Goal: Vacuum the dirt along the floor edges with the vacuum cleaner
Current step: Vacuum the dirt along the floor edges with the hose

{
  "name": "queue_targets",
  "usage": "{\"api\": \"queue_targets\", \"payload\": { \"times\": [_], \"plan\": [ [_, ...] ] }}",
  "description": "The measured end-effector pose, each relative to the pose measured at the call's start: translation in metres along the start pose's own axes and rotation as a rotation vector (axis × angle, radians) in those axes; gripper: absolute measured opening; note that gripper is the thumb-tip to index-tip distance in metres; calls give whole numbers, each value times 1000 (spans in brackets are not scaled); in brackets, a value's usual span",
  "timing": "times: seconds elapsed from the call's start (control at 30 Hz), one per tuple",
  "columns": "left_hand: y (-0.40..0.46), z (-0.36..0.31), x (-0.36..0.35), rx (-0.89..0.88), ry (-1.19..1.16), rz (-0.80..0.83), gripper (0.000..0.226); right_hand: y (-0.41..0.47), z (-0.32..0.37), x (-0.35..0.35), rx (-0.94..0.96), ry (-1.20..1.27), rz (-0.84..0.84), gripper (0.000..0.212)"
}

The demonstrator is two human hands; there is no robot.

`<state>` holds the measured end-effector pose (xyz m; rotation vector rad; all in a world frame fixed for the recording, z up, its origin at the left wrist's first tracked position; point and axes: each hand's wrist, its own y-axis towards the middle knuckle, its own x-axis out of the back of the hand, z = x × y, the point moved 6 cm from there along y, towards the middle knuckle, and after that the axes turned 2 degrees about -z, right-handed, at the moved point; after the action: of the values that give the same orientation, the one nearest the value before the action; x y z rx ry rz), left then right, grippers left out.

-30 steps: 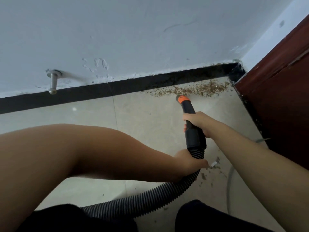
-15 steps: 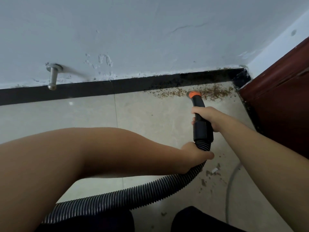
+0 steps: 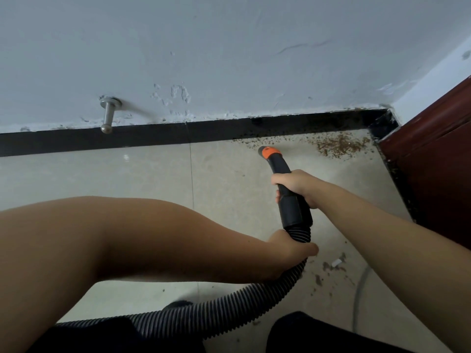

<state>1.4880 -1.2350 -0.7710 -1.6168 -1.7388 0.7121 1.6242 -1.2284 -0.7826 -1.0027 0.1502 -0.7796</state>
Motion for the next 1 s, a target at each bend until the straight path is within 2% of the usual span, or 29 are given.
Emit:
{"api": "queue_targets", "payload": {
  "times": [0.2,0.57,0.7,1.0],
  "plan": [
    [0,10,11,14,-16,-41,18,3,8,-22,46,-67,43,18],
    [28,-27,-16,66,-69,93,19,17,-8,60,-45,170,-162,13],
    [41,-39,-22,62,-78,104,20,25,-9,80,-58,266,-183,15],
    [45,-38,-9,61,-106,71,20,32,4,69,-40,247,-148,15]
  ]
}}
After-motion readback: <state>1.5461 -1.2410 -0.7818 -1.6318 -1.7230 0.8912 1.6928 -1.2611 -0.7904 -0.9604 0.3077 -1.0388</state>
